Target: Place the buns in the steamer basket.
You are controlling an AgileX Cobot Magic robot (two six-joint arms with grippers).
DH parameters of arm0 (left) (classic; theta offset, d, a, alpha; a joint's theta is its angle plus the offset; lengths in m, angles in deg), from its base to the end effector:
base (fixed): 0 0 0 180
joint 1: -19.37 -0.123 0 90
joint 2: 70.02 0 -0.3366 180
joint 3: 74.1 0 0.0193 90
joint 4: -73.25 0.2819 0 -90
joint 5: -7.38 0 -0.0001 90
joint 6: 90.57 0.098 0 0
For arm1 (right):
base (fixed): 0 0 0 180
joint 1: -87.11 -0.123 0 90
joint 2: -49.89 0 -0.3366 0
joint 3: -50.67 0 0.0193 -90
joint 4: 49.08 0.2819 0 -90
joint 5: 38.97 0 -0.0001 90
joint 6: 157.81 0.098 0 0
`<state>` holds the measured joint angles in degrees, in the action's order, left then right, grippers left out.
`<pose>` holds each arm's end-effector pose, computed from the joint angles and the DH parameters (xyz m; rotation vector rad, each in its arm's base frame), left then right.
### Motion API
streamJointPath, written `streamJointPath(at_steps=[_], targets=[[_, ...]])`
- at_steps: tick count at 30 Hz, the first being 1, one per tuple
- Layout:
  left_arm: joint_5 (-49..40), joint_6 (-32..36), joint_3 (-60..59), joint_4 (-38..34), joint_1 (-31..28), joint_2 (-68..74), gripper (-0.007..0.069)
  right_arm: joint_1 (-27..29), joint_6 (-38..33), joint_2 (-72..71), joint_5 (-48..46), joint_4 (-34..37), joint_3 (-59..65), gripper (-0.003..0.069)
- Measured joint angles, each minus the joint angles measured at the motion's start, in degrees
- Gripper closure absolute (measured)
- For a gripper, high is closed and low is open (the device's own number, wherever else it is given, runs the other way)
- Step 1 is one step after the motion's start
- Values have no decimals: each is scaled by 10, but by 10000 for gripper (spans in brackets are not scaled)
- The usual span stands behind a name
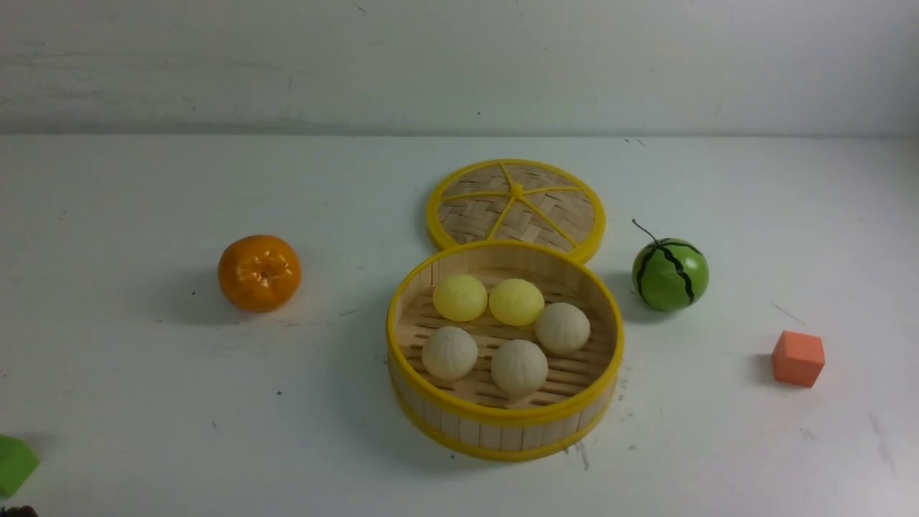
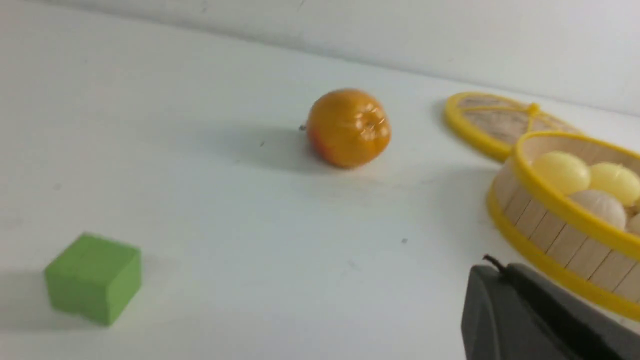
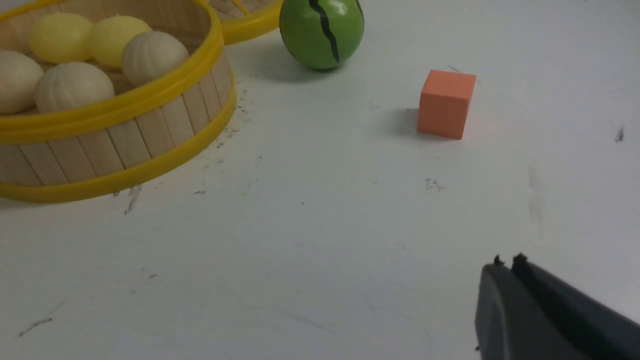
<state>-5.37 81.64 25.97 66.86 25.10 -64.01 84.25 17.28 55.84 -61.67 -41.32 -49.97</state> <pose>0.0415 -0.0066 0.1827 -0.1068 1.7256 -0.2759 0.0374 0.0070 0.1701 -0.0457 1.8824 0.1103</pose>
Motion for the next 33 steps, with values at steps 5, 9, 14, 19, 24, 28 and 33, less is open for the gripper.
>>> streamJointPath(at_steps=[5, 9, 14, 19, 24, 28, 33], targets=[[-90, 0, -2, -10, 0, 0, 638, 0, 0, 0, 0, 0, 0, 650], [-93, 0, -2, -14, 3, 0, 638, 0, 0, 0, 1, 0, 1, 647], [-93, 0, -2, -15, 3, 0, 638, 0, 0, 0, 1, 0, 1, 644], [-93, 0, -2, -15, 3, 0, 638, 0, 0, 0, 1, 0, 1, 636], [-93, 0, -2, -15, 3, 0, 638, 0, 0, 0, 1, 0, 1, 629], [-93, 0, -2, -16, 3, 0, 638, 0, 0, 0, 1, 0, 1, 626], [-93, 0, -2, -16, 3, 0, 637, 0, 0, 0, 1, 0, 1, 617]])
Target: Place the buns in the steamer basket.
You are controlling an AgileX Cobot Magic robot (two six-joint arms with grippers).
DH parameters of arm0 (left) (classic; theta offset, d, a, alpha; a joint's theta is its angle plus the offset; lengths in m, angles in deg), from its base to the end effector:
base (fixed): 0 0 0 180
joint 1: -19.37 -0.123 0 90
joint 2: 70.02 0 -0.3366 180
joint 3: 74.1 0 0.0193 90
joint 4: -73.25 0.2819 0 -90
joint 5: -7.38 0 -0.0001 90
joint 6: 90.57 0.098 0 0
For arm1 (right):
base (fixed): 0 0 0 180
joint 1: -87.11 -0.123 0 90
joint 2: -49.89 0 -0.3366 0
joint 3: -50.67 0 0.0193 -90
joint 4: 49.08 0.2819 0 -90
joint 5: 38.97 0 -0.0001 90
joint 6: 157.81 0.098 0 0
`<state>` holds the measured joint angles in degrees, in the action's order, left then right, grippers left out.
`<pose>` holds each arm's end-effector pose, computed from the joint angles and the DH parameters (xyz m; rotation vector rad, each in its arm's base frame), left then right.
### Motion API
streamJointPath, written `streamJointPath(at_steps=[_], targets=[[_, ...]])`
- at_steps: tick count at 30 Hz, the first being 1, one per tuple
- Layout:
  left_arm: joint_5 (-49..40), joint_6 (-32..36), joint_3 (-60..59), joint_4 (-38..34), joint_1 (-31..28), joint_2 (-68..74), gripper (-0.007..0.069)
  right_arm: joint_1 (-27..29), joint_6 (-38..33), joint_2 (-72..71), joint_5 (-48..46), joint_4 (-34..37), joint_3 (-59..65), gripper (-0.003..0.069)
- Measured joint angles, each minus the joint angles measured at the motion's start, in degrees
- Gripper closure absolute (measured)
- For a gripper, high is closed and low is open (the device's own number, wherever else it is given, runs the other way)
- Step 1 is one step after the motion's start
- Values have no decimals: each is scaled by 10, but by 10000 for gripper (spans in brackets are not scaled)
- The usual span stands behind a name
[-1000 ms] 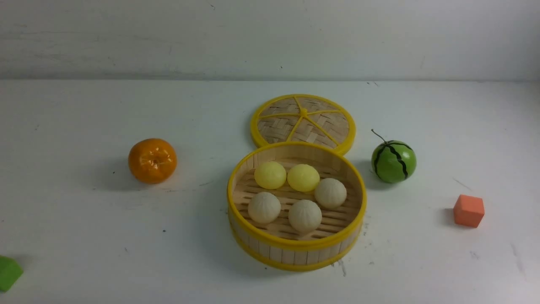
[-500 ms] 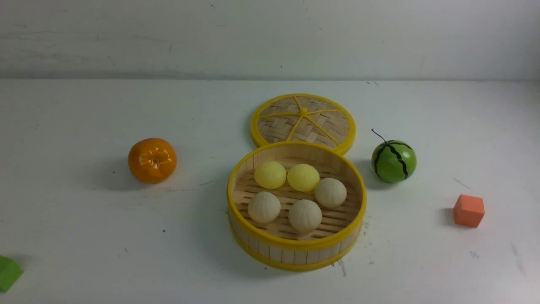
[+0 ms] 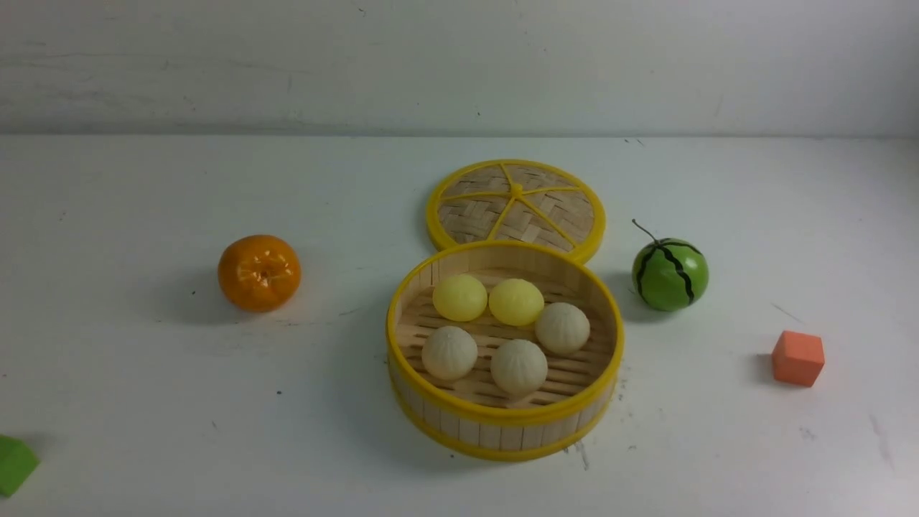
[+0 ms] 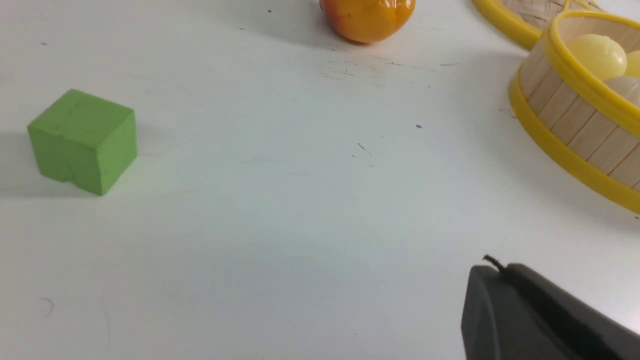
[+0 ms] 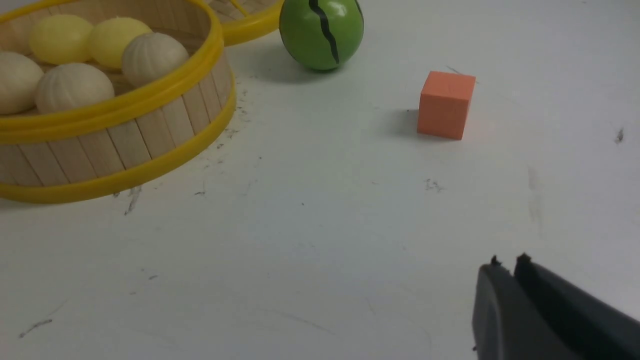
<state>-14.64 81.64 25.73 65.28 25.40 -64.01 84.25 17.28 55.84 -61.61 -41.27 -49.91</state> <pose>0.0375 -0.0091 0.1659 -0.1156 1.8923 -0.3019 0.0375 0.0070 0.1698 -0.0450 1.8824 0.1110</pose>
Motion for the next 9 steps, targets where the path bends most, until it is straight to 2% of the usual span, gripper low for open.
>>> streamJointPath(at_steps=[9], targets=[[0, 0, 0, 0, 0, 0, 630, 0, 0, 0, 1, 0, 0, 613]])
